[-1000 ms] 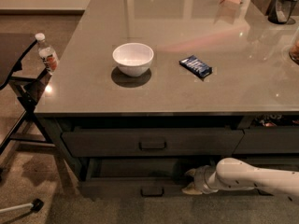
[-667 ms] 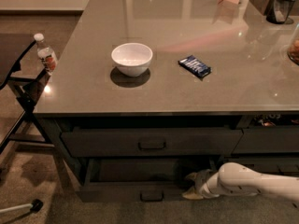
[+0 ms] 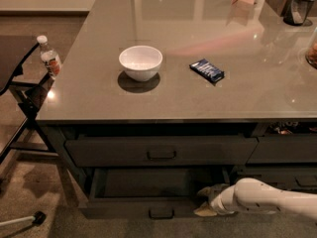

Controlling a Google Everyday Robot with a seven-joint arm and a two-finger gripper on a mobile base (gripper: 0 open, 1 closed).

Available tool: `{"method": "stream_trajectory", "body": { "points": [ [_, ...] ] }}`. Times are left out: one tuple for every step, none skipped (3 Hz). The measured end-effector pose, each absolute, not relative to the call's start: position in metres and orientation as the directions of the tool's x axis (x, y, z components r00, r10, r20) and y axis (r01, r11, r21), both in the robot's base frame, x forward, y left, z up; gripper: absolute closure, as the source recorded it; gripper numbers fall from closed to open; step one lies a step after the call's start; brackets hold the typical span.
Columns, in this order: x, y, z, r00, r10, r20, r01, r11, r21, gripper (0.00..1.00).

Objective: Open middle drawer

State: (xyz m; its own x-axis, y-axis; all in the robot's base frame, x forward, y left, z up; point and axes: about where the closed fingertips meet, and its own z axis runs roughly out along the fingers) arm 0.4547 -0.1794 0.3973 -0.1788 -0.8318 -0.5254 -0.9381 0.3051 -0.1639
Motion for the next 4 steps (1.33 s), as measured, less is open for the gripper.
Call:
{"method": "stream_trajectory", "body": {
  "points": [
    [0.4549, -0.1792, 0.4024, -0.179, -0.832, -0.525, -0.938, 0.305, -0.164, 1.00],
    [0.4549, -0.1792, 0.4025, -0.179, -0.832, -0.525, -0.938, 0.305, -0.164, 0.83],
    [0.4548, -0.1792, 0.4025, -0.179, -0.832, -0.525, -0.938, 0.305, -0.164, 0.59],
    [0.4548, -0.1792, 0.4025, -0.179, -0.832, -0.525, -0.938, 0.305, -0.164, 0.36]
  ]
}}
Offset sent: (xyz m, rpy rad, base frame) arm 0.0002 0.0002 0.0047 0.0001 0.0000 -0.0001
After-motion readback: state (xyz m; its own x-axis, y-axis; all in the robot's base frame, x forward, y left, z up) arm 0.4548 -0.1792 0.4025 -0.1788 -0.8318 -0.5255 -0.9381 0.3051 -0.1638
